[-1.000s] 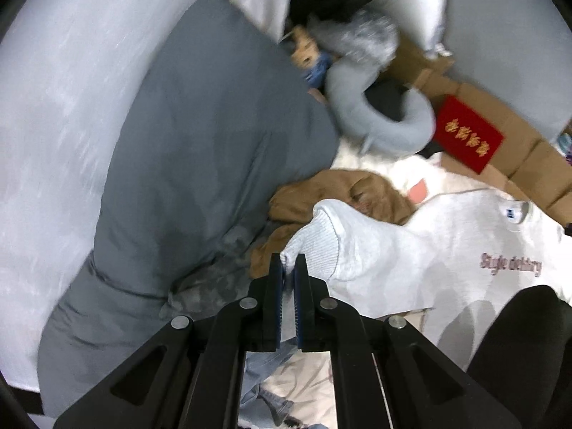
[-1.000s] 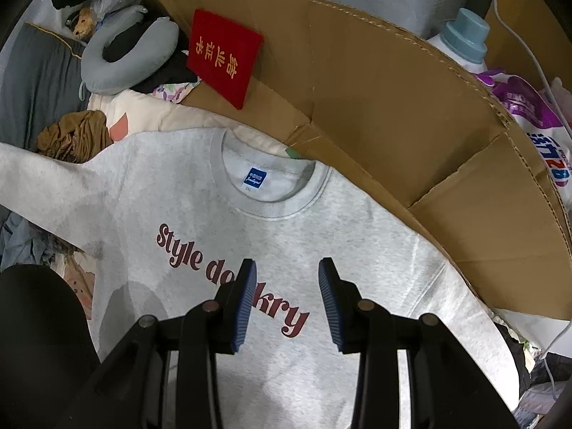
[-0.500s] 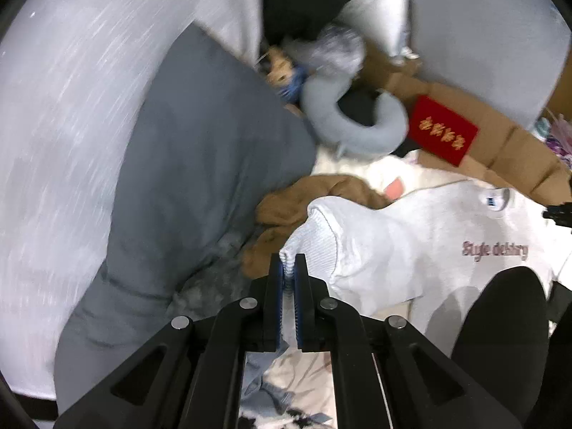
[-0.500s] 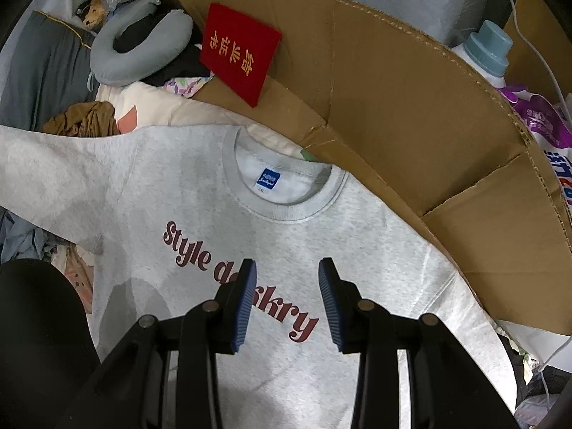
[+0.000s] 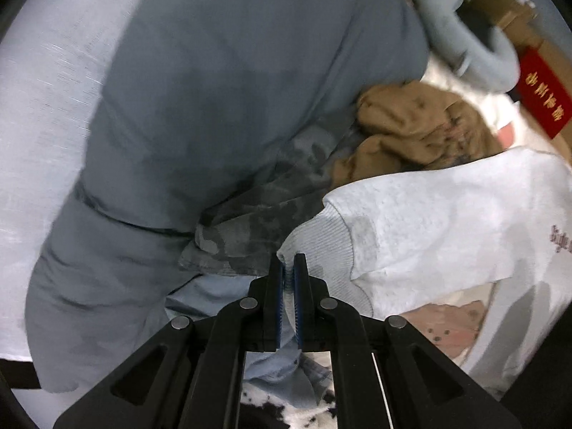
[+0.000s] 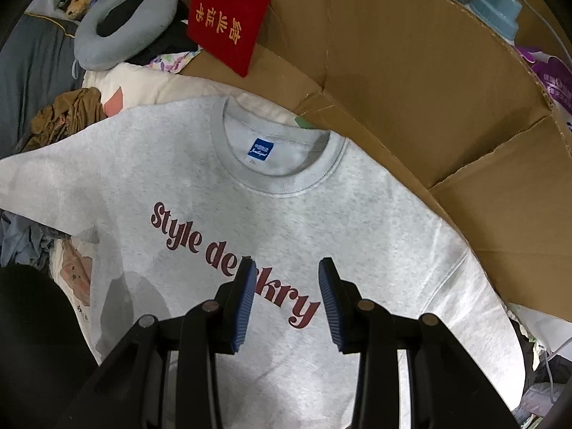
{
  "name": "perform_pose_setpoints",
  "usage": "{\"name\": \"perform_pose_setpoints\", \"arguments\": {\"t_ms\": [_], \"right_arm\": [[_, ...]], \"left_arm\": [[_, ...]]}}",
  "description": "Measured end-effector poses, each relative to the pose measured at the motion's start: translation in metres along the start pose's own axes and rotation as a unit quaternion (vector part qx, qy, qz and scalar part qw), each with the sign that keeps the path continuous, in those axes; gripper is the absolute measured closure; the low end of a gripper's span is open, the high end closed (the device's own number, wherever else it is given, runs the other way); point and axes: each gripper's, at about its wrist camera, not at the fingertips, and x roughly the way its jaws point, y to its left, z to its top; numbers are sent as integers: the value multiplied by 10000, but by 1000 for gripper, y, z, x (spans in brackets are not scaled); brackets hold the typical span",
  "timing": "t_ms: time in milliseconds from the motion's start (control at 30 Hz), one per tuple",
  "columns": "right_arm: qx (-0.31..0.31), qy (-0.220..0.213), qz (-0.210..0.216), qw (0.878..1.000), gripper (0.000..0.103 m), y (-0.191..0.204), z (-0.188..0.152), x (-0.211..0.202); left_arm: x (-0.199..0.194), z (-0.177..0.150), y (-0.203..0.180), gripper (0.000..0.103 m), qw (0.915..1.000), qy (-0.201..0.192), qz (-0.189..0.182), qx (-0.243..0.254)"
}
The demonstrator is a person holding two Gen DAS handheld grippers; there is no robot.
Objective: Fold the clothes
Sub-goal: 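Pull the held sleeve outward from the body with the left gripper, then lay the sleeve flat and open the left gripper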
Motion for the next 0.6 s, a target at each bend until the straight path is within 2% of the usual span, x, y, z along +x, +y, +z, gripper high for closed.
{"name": "perform_pose_setpoints", "arguments": {"t_ms": [100, 267, 433, 467, 500, 567, 600], "right_arm": [[19, 76, -24, 10000, 69, -3, -2, 4], [214, 139, 105, 9996, 69, -10, -9, 3], [412, 159, 125, 9989, 68, -18, -18, -8], [439, 153, 125, 9988, 67, -20, -20, -11], [467, 147, 125, 9987, 65, -21, -22, -15], [479, 111, 188, 9986, 61, -25, -27, -18], [490, 95, 225, 9985, 61, -29, -30, -17]], "left_arm": [[31, 3, -1, 98, 9998, 175, 66, -11], [72, 5, 7, 98, 9985, 378, 231, -331], [92, 7, 7, 89, 9955, 655, 200, -652], [91, 7, 6, 81, 9953, 649, 202, -685], [90, 7, 6, 65, 9951, 643, 205, -718], [86, 8, 4, 47, 9946, 616, 286, -788], [84, 7, 2, 46, 9947, 577, 321, -792]]}}
